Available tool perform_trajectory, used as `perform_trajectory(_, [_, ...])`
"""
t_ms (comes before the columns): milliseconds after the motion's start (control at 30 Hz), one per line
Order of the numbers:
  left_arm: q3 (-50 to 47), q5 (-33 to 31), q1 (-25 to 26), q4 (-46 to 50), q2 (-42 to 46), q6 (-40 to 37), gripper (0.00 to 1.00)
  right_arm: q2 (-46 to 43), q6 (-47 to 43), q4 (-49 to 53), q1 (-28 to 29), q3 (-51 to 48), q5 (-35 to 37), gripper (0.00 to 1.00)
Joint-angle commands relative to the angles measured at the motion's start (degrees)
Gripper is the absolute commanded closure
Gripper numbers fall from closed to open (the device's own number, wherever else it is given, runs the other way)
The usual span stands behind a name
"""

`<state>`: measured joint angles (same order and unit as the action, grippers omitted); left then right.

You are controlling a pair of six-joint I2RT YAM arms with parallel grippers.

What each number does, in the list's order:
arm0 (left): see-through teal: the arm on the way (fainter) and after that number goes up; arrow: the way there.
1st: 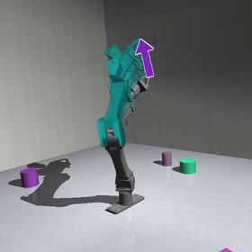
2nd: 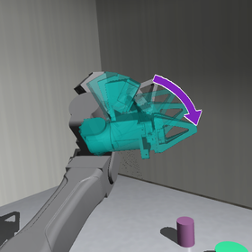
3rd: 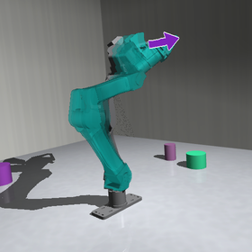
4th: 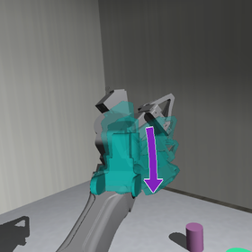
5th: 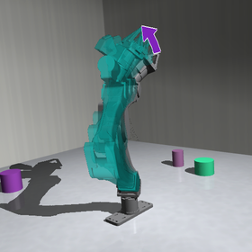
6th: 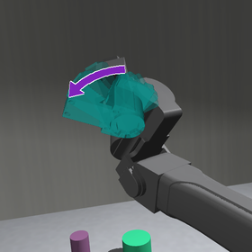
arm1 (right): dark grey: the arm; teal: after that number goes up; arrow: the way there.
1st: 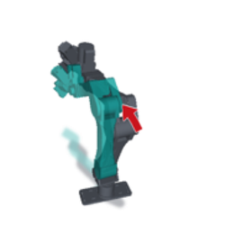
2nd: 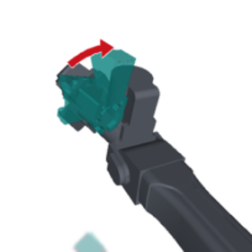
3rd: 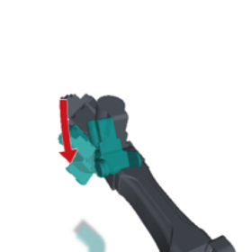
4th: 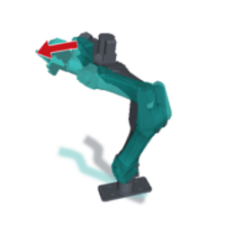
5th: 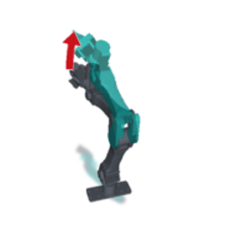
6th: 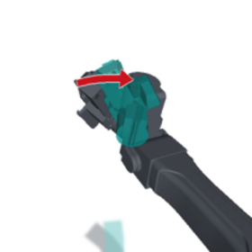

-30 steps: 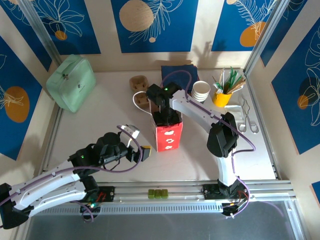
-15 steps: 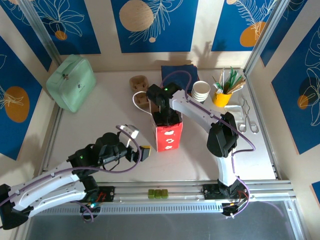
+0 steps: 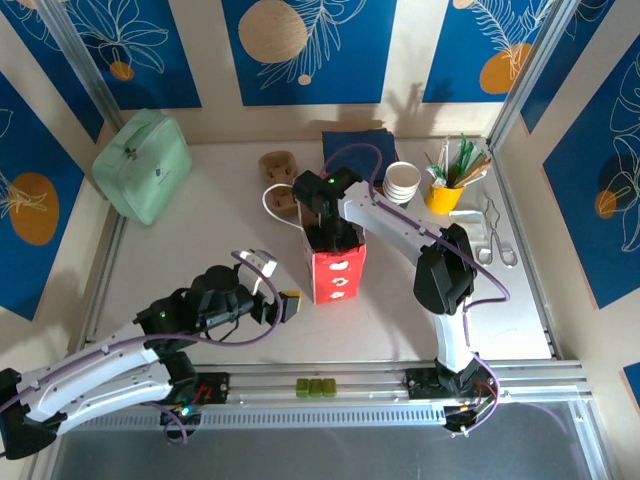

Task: Pack the takeout coffee

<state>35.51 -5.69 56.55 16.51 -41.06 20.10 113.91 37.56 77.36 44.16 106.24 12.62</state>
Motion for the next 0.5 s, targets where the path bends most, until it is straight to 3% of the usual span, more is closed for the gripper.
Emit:
perform_trajectory(0, [0.2, -1.1, 0.4, 1.2, 1.3, 0.7, 0.03, 1.2, 0.4, 0.2, -0.1, -0.8, -1.9, 0.37])
perform_trajectory(467, [0.5, -1.2, 0.4, 1.9, 2.0, 0.5, 0.03, 4.1, -0.3, 1.1, -0.5, -0.3, -2.9, 0.37])
